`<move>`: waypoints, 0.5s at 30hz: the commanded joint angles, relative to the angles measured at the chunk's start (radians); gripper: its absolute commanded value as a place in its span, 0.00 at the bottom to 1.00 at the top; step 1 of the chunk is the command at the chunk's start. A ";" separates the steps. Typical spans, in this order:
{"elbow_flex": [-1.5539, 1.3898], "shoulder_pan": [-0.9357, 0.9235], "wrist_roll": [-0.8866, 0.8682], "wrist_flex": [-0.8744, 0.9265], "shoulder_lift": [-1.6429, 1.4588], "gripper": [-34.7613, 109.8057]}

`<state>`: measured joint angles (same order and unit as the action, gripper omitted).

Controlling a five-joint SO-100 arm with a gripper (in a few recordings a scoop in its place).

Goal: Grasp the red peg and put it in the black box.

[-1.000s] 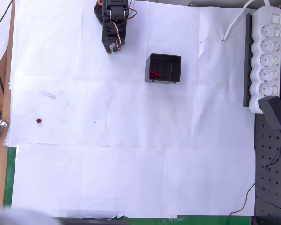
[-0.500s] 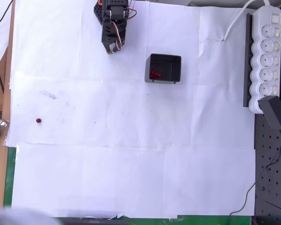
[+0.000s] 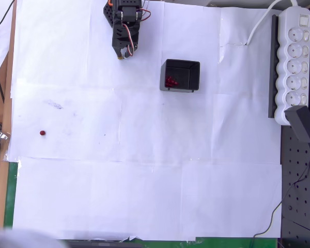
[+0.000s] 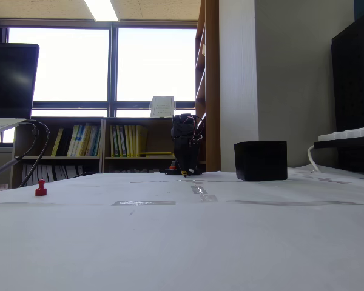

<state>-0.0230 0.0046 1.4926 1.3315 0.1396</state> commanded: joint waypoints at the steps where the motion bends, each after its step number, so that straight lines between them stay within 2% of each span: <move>1: 0.084 0.002 0.003 0.095 0.086 0.24; 13: 0.084 -0.009 0.002 0.074 0.081 0.24; 15: 0.084 -0.029 0.107 0.072 0.058 0.24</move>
<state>-0.0230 0.0046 1.4987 1.3315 0.1396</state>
